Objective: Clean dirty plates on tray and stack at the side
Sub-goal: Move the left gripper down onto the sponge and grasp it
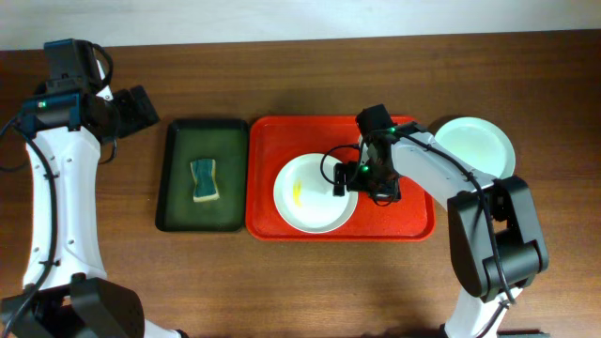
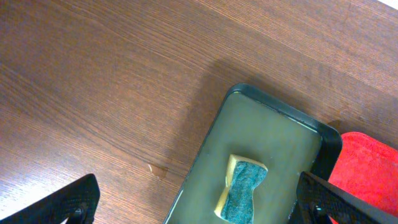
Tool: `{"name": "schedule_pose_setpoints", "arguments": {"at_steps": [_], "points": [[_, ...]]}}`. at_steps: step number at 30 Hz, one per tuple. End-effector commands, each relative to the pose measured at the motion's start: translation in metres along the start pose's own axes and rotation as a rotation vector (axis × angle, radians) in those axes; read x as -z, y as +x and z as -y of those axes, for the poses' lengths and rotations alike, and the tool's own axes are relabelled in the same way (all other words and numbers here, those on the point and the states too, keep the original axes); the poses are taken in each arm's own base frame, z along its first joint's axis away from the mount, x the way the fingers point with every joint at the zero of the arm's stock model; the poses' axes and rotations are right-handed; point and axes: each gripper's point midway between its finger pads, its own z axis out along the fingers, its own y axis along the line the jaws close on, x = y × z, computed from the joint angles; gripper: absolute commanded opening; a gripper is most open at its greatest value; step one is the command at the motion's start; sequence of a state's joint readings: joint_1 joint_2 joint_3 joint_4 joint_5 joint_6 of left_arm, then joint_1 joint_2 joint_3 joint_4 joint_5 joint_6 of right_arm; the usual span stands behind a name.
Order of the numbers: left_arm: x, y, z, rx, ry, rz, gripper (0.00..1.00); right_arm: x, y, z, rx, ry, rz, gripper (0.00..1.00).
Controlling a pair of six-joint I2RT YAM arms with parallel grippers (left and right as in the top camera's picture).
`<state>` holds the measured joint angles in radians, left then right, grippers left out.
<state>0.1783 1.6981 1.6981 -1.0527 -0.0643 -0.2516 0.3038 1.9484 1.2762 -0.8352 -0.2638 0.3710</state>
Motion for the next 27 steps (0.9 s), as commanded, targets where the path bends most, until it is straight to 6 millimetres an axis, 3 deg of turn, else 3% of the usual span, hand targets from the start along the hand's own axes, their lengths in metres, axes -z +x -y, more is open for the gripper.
{"name": "schedule_pose_setpoints", "arguments": {"at_steps": [1, 10, 14, 17, 19, 20, 21, 23, 24, 27], "points": [[-0.002, 0.0, -0.001, 0.01, -0.006, -0.003, 0.99, -0.003, 0.004, 0.002, -0.012, 0.011, -0.011, 0.98], [-0.002, 0.0, -0.001, 0.01, -0.006, -0.003, 0.99, -0.003, 0.004, 0.002, -0.012, 0.011, -0.011, 0.98], [-0.002, 0.0, -0.001, 0.01, -0.006, -0.003, 1.0, -0.003, -0.013, -0.005, 0.008, -0.016, 0.056, 0.98], [-0.002, 0.0, 0.0, 0.011, -0.001, -0.004, 0.99, -0.003, -0.012, -0.004, 0.006, -0.015, 0.051, 0.98], [-0.001, 0.014, 0.014, 0.01, 0.087, -0.07, 0.99, -0.003, -0.008, -0.003, 0.0, -0.01, 0.033, 0.96], [0.0, 0.016, 0.014, 0.01, 0.089, -0.078, 0.99, -0.003, -0.005, -0.001, -0.003, -0.002, 0.022, 0.63], [0.001, 0.021, 0.02, 0.011, 0.123, -0.101, 0.99, -0.003, -0.003, 0.0, -0.004, 0.0, 0.017, 0.43], [0.002, 0.043, 0.053, -0.038, 0.285, -0.195, 0.99, -0.003, -0.003, 0.0, -0.005, -0.001, 0.018, 0.23], [-0.003, 0.059, 0.06, -0.096, 0.282, -0.245, 0.99, -0.003, -0.004, -0.001, -0.004, -0.002, 0.019, 0.16], [-0.028, 0.102, 0.065, -0.21, 0.155, -0.333, 0.99, -0.003, -0.004, -0.001, -0.004, -0.002, 0.019, 0.09]]}}
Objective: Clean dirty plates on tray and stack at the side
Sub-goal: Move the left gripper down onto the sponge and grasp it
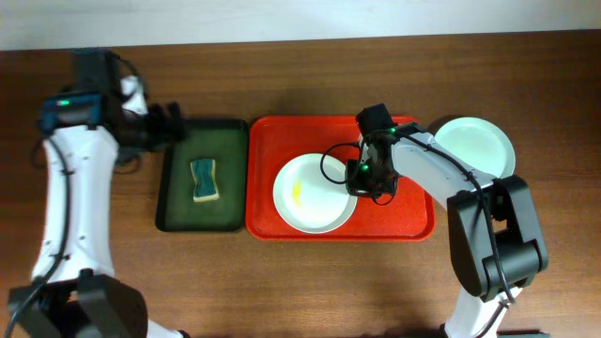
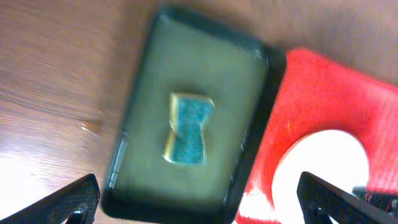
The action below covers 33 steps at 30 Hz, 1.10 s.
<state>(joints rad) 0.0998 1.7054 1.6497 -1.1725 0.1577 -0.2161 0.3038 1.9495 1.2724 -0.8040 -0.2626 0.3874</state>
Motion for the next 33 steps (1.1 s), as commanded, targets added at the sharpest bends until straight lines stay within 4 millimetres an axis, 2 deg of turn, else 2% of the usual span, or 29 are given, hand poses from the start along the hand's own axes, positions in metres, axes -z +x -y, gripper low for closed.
{"name": "schedule_pose_setpoints", "arguments": {"at_steps": [1, 2, 3, 4, 5, 6, 8, 10, 13, 19, 30, 31, 33], "points": [[-0.042, 0.036, 0.008, -0.112, -0.077, -0.124, 1.0, -0.002, 0.002, 0.001, 0.006, 0.007, -0.005, 0.09], [-0.047, 0.042, 0.014, -0.132, -0.077, -0.139, 0.99, -0.002, 0.002, 0.001, 0.006, 0.007, -0.005, 0.08], [-0.048, 0.04, 0.019, -0.143, -0.07, -0.127, 0.99, -0.002, 0.002, 0.001, 0.006, 0.007, -0.004, 0.08], [-0.049, 0.038, 0.021, -0.149, -0.067, -0.118, 0.79, -0.002, 0.002, 0.001, 0.005, 0.007, -0.005, 0.08], [-0.051, 0.036, 0.022, -0.151, -0.064, -0.108, 0.5, -0.002, 0.002, 0.001, 0.005, 0.007, -0.005, 0.08], [-0.054, 0.036, 0.022, -0.153, -0.064, -0.109, 0.29, -0.002, 0.002, 0.001, 0.006, 0.007, -0.005, 0.08], [-0.069, 0.046, 0.014, -0.159, -0.098, -0.124, 0.37, -0.002, 0.002, 0.001, 0.007, 0.007, -0.006, 0.08], [-0.084, 0.053, -0.005, -0.167, -0.184, -0.122, 0.41, -0.002, 0.002, 0.001, 0.007, 0.007, -0.006, 0.08], [-0.109, 0.056, -0.012, -0.168, -0.189, -0.082, 0.36, -0.002, 0.002, 0.001, 0.007, 0.007, -0.006, 0.08], [-0.13, 0.058, -0.014, -0.168, -0.176, -0.049, 0.31, -0.002, 0.002, 0.001, 0.007, 0.007, -0.006, 0.08], [-0.176, 0.079, -0.025, -0.158, -0.193, -0.141, 0.31, -0.002, 0.002, 0.001, 0.007, 0.007, -0.006, 0.08], [-0.178, 0.08, -0.026, -0.157, -0.195, -0.148, 0.3, -0.002, 0.002, 0.001, 0.007, 0.007, -0.006, 0.08], [-0.18, 0.083, -0.024, -0.155, -0.18, -0.159, 0.11, -0.002, 0.002, 0.001, 0.007, 0.007, -0.006, 0.08]]}}
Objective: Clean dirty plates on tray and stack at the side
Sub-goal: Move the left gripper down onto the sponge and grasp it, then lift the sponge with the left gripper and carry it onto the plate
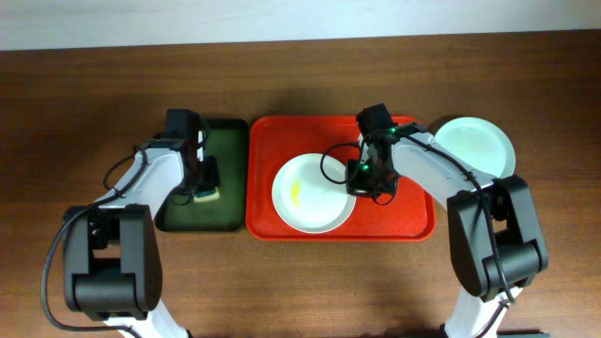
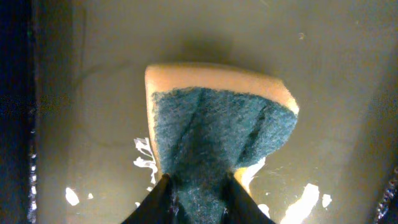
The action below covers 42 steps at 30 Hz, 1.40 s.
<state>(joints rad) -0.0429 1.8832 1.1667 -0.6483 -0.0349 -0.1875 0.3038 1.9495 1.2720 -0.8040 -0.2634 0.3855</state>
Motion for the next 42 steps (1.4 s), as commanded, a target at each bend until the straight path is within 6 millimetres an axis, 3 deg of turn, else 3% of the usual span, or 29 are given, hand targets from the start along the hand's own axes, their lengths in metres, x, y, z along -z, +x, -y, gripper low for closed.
{"name": "schedule_pose_setpoints", "arguments": {"at_steps": [1, 4, 5, 7, 11, 13, 16, 17, 21, 25, 30, 32, 33, 37, 42], "points": [[-0.012, 0.012, 0.007, -0.002, 0.035, -0.054, 0.0, -0.002, 0.002, 0.001, 0.005, 0.008, -0.005, 0.08], [-0.005, 0.008, 0.01, -0.001, 0.053, -0.05, 0.0, -0.002, 0.002, 0.001, 0.005, 0.008, -0.005, 0.08], [0.007, 0.003, 0.011, -0.005, 0.055, -0.042, 0.0, -0.002, 0.002, 0.001, 0.005, 0.008, -0.005, 0.09], [0.032, -0.01, 0.012, -0.004, 0.064, 0.007, 0.0, -0.002, 0.002, 0.001, 0.005, 0.008, -0.005, 0.24], [0.126, -0.035, 0.014, -0.004, 0.113, 0.266, 0.0, -0.002, 0.002, 0.001, 0.005, 0.008, -0.005, 0.41], [0.194, -0.039, 0.012, -0.003, 0.147, 0.448, 0.0, -0.002, 0.002, 0.001, 0.005, 0.008, -0.005, 0.44], [0.25, -0.033, 0.006, 0.003, 0.156, 0.605, 0.0, -0.002, 0.002, 0.001, 0.005, 0.008, -0.005, 0.44], [0.257, -0.032, 0.004, 0.005, 0.155, 0.625, 0.0, -0.002, 0.002, 0.001, 0.005, 0.008, -0.005, 0.44], [0.251, -0.032, 0.005, 0.004, 0.154, 0.605, 0.0, -0.002, 0.002, 0.001, 0.005, 0.008, -0.005, 0.45], [0.226, -0.031, 0.012, -0.007, 0.174, 0.517, 0.0, -0.002, 0.002, 0.001, 0.005, 0.008, -0.005, 0.45], [0.208, -0.033, 0.013, -0.007, 0.166, 0.469, 0.0, -0.002, 0.002, 0.001, 0.005, 0.008, -0.005, 0.44], [0.2, -0.033, 0.014, -0.007, 0.162, 0.446, 0.0, -0.002, 0.002, 0.0, 0.004, 0.005, -0.007, 0.11], [0.194, -0.032, 0.014, -0.007, 0.158, 0.426, 0.0, -0.002, 0.003, -0.001, 0.004, -0.005, -0.01, 0.04], [0.159, -0.032, 0.016, -0.038, 0.134, 0.278, 0.0, -0.002, 0.004, -0.007, 0.005, -0.04, -0.02, 0.04], [0.141, -0.045, 0.02, -0.051, 0.09, 0.028, 0.0, -0.002, 0.002, -0.008, -0.067, -0.043, -0.012, 0.04]]}}
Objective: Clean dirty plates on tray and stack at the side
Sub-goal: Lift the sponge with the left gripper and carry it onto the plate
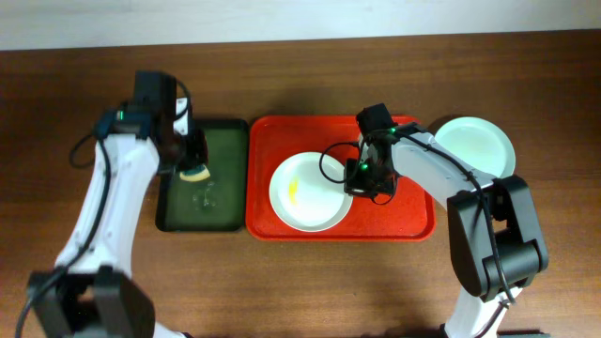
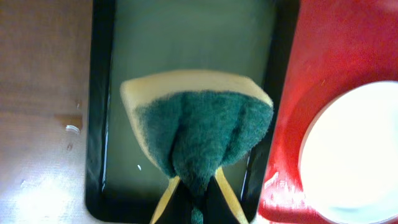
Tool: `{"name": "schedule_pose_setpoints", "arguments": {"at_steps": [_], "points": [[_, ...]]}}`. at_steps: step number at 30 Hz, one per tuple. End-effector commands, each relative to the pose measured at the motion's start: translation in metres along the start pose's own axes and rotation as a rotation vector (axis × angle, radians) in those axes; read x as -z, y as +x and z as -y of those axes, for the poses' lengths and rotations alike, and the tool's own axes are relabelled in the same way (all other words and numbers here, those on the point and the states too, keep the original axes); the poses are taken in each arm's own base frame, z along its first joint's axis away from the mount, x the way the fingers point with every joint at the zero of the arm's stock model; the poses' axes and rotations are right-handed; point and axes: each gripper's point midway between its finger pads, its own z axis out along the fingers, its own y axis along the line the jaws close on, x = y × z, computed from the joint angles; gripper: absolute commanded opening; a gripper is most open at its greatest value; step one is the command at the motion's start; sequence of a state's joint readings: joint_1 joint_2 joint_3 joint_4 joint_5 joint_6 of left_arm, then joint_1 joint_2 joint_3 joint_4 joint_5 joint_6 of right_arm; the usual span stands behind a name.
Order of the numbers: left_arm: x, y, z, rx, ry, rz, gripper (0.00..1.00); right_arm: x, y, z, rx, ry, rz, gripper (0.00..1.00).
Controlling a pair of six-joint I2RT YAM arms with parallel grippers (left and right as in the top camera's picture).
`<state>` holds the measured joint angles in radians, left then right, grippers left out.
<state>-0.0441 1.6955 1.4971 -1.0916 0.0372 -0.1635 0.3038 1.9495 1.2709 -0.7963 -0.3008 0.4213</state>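
A white plate (image 1: 306,192) with a yellow smear lies on the red tray (image 1: 404,221). My right gripper (image 1: 361,178) is at the plate's right rim, apparently shut on it. A yellow and green sponge (image 2: 196,134) hangs above the dark green tray (image 2: 186,37), squeezed in my left gripper (image 2: 196,202), which is shut on it. From overhead the sponge (image 1: 194,173) sits over the tray's left side (image 1: 225,211). A clean white plate (image 1: 475,145) rests on the table to the right of the red tray.
Water droplets glint on the wet floor of the dark green tray (image 1: 207,195). Bare brown wood table (image 1: 300,282) surrounds both trays. The plate's edge (image 2: 348,149) shows at the right of the left wrist view.
My left gripper, down on the sponge in the dark green tray, has risen with the sponge pinched in it. The right gripper stays at the plate's rim.
My left gripper stood open, far left of the dark green tray, the sponge lying in it. It then neared the tray, then was shut on the sponge on the tray floor, and now holds it lifted. The right gripper kept by the smeared plate's rim.
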Motion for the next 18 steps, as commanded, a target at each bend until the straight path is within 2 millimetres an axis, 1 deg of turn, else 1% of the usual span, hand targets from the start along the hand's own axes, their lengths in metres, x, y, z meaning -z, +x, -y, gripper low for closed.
{"name": "schedule_pose_setpoints", "arguments": {"at_steps": [1, 2, 4, 6, 8, 10, 11, 13, 14, 16, 18], "points": [[-0.004, -0.02, 0.007, -0.025, 0.004, -0.061, 0.0, -0.002, 0.001, -0.002, -0.033, -0.006, -0.002, 0.04], [-0.011, -0.018, 0.011, -0.032, 0.007, -0.087, 0.0, -0.002, 0.001, -0.002, -0.033, -0.006, -0.001, 0.04], [-0.027, -0.012, 0.027, -0.064, 0.027, -0.133, 0.0, -0.002, 0.0, -0.002, -0.032, -0.008, 0.001, 0.04], [-0.037, -0.011, 0.041, -0.112, 0.008, -0.135, 0.0, -0.002, 0.0, -0.003, -0.032, -0.008, 0.0, 0.04], [-0.041, -0.012, 0.058, -0.149, 0.026, -0.117, 0.0, -0.002, 0.001, -0.004, -0.035, -0.017, -0.005, 0.04], [-0.042, -0.009, 0.078, -0.192, 0.048, -0.11, 0.0, -0.002, 0.002, -0.006, -0.037, -0.028, -0.01, 0.04], [-0.045, -0.006, 0.089, -0.216, 0.054, -0.113, 0.0, -0.002, 0.002, -0.006, -0.053, -0.027, -0.011, 0.04], [-0.054, 0.001, 0.105, -0.242, 0.06, -0.127, 0.0, -0.002, 0.003, -0.006, -0.053, -0.027, -0.012, 0.04], [-0.062, 0.007, 0.117, -0.269, 0.062, -0.143, 0.0, -0.002, 0.003, -0.006, -0.053, -0.027, -0.012, 0.04], [-0.071, 0.014, 0.131, -0.294, 0.073, -0.159, 0.0, -0.002, 0.003, -0.006, -0.053, -0.027, -0.012, 0.04], [-0.081, 0.023, 0.151, -0.331, 0.102, -0.174, 0.0, -0.002, 0.003, -0.006, -0.053, -0.027, -0.012, 0.04]]}}
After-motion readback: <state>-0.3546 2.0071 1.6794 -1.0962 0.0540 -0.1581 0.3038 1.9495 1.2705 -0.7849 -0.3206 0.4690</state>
